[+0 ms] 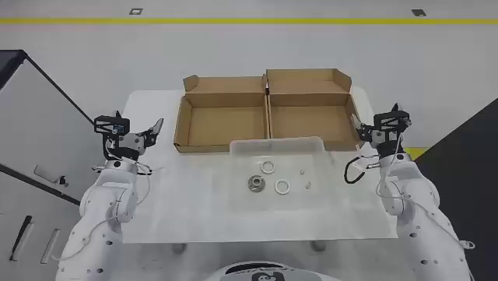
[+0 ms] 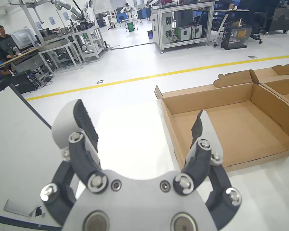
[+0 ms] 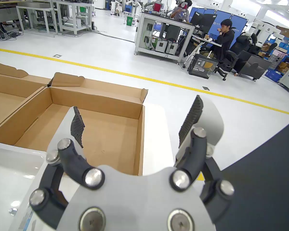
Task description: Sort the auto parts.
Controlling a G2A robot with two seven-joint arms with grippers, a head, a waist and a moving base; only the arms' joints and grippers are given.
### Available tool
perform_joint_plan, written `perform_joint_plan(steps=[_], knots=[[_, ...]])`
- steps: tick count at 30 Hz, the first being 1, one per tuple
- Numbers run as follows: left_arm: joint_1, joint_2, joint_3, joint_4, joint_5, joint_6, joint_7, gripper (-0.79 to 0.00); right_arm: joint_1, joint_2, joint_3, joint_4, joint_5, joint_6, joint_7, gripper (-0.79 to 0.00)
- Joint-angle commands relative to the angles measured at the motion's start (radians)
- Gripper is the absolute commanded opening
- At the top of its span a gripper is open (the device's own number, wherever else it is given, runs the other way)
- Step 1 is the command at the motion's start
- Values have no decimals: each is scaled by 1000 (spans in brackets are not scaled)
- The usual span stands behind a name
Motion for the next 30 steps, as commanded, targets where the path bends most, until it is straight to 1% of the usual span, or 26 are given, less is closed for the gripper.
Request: perform_joint_plan(steps=[1, 4, 6, 11, 18, 21, 24, 30], knots=[[0, 0, 0, 0, 0, 0, 0, 0, 2, 0, 1, -3, -3, -1, -3, 0], [0, 0, 0, 0, 0, 0, 0, 0, 15, 3, 11, -7, -43, -32, -19, 0], [0, 0, 0, 0, 0, 0, 0, 0, 24, 5, 23, -20, -44, -59, -18, 0], [0, 0, 0, 0, 0, 0, 0, 0, 36, 13, 62, -88, -33, -161, 34, 0], [0, 0, 0, 0, 0, 0, 0, 0, 69, 28, 126, -184, 0, -360, 149, 0], [0, 0, 0, 0, 0, 0, 0, 0, 90, 35, 142, -199, 11, -441, 183, 0], [0, 0, 0, 0, 0, 0, 0, 0, 121, 43, 151, -216, 23, -542, 226, 0], [0, 0, 0, 0, 0, 0, 0, 0, 208, 60, 144, -218, 89, -734, 329, 0]])
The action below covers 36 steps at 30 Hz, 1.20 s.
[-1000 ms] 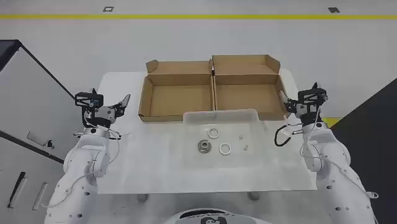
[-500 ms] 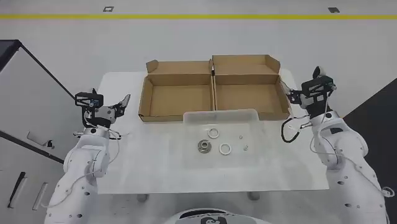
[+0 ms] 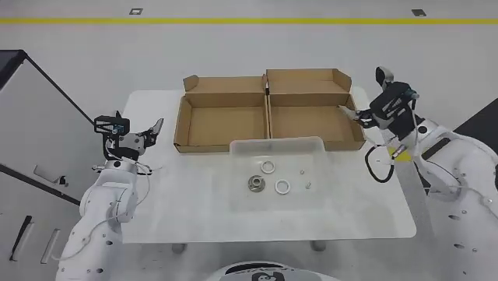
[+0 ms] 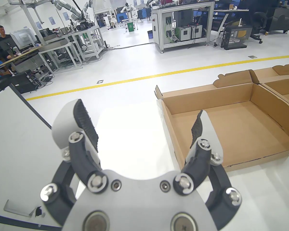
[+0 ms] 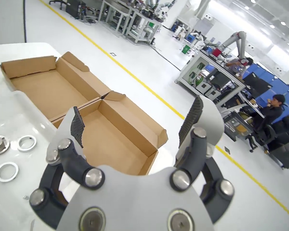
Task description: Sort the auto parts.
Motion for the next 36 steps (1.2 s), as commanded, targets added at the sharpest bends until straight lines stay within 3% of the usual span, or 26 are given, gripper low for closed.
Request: perform_joint_plan(steps=[1, 13, 21, 24, 36], knots=[[0, 0, 0, 0, 0, 0, 0, 0, 37, 6, -10, 4, 30, -67, 44, 0], [0, 0, 0, 0, 0, 0, 0, 0, 221, 36, -130, 33, 187, -309, 275, 0], [0, 0, 0, 0, 0, 0, 0, 0, 339, 74, -276, 40, 302, -318, 439, 0], [0, 0, 0, 0, 0, 0, 0, 0, 382, 98, -343, 36, 357, -318, 502, 0], [0, 0, 0, 0, 0, 0, 0, 0, 591, 246, -666, 87, 385, -318, 502, 0]])
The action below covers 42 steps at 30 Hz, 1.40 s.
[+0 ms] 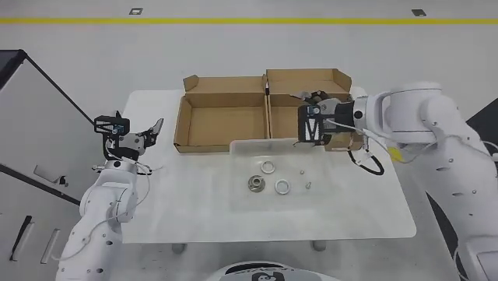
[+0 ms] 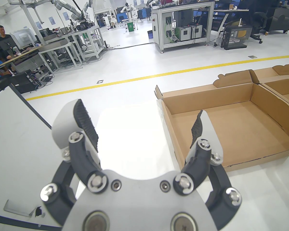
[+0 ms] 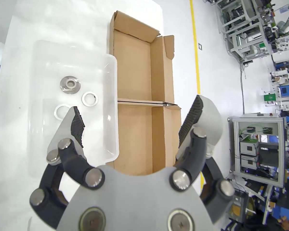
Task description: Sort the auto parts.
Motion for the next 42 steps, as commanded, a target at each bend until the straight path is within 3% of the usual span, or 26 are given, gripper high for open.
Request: perform_joint_plan(steps=[1, 11, 21, 36, 42], knots=[[0, 0, 0, 0, 0, 0, 0, 0, 51, 28, -73, 10, 7, 0, 0, 0], [0, 0, 0, 0, 0, 0, 0, 0, 283, 134, -383, 58, 118, 0, 0, 0], [0, 0, 0, 0, 0, 0, 0, 0, 471, 195, -663, 79, 200, 0, 0, 0], [0, 0, 0, 0, 0, 0, 0, 0, 643, 206, -954, 92, 288, 0, 0, 0], [0, 0, 0, 0, 0, 0, 0, 0, 595, 189, -954, 110, 296, 32, 32, 0]])
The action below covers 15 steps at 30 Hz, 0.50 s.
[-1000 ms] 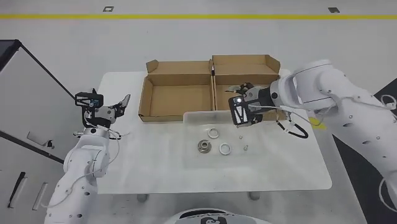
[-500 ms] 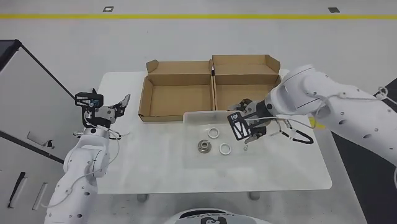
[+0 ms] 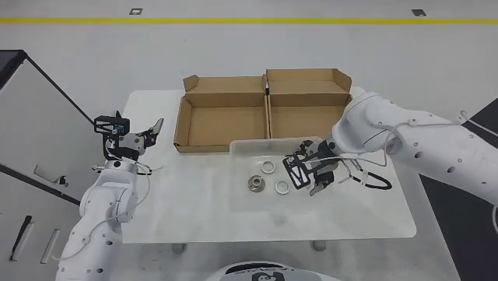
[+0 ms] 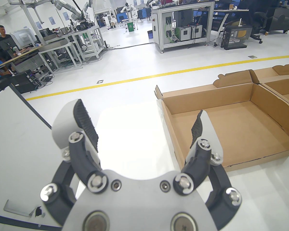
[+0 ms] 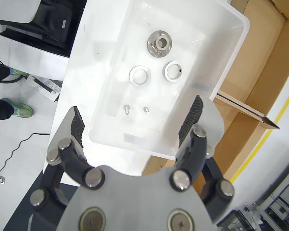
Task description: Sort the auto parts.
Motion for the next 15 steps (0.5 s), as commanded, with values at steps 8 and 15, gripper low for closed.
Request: perform_joint_plan(steps=[8, 15], knots=[[0, 0, 0, 0, 0, 0, 0, 0, -57, -24, 0, 38, -54, 20, 20, 0], [0, 0, 0, 0, 0, 0, 0, 0, -44, -29, 0, 67, -106, 3, 3, 0]])
